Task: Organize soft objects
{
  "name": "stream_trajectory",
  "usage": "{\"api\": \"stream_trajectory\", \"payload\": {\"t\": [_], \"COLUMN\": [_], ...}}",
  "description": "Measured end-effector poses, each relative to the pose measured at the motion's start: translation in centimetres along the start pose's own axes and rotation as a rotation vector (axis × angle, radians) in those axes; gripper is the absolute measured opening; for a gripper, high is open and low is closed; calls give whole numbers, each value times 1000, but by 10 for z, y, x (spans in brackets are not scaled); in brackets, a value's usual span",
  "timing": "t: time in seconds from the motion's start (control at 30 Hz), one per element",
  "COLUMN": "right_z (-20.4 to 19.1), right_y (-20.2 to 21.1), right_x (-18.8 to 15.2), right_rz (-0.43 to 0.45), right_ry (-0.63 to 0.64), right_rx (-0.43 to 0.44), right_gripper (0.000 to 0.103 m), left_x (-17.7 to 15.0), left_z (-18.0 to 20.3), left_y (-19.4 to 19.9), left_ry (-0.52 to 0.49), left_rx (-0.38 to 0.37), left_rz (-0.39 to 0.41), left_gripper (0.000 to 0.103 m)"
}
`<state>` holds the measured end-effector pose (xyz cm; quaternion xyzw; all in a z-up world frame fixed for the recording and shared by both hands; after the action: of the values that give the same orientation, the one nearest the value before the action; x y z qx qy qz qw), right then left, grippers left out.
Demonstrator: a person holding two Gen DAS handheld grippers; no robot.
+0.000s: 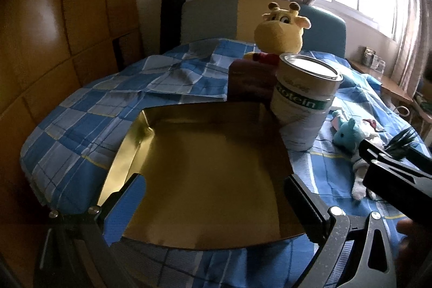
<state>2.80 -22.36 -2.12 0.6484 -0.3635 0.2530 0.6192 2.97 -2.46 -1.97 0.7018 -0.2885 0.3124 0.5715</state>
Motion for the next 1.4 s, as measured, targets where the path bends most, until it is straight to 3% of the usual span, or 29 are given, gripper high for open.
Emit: {"api": "stream_trajectory", "payload": {"t": [1.1,1.4], "right_z": [27,29], "right_y": [-2,-2], "right_x": [-3,-3], "right_rz": [2,-2], "right_ry": [-46,-44], "right_rx": [-35,-39], "right_gripper": [103,103], "left_x": [0,1], "left_z": [26,34], "left_y": [5,7], "left_ry": [-62,-83], "left_rx": [-46,-109], "left_rz": [19,13], "left_gripper": [103,103]}}
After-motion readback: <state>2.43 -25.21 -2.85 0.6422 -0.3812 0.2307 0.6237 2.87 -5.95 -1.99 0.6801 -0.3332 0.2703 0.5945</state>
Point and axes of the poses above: each gripper's, at about its wrist camera, not at the fingertips, and y roughly against the way its jaws point, z to its right, x to its top, the point moved 4 cm from there along -y, roughly the way its jaws point, and after that the axes turned 13 degrees about x, right-handed, at the moved point
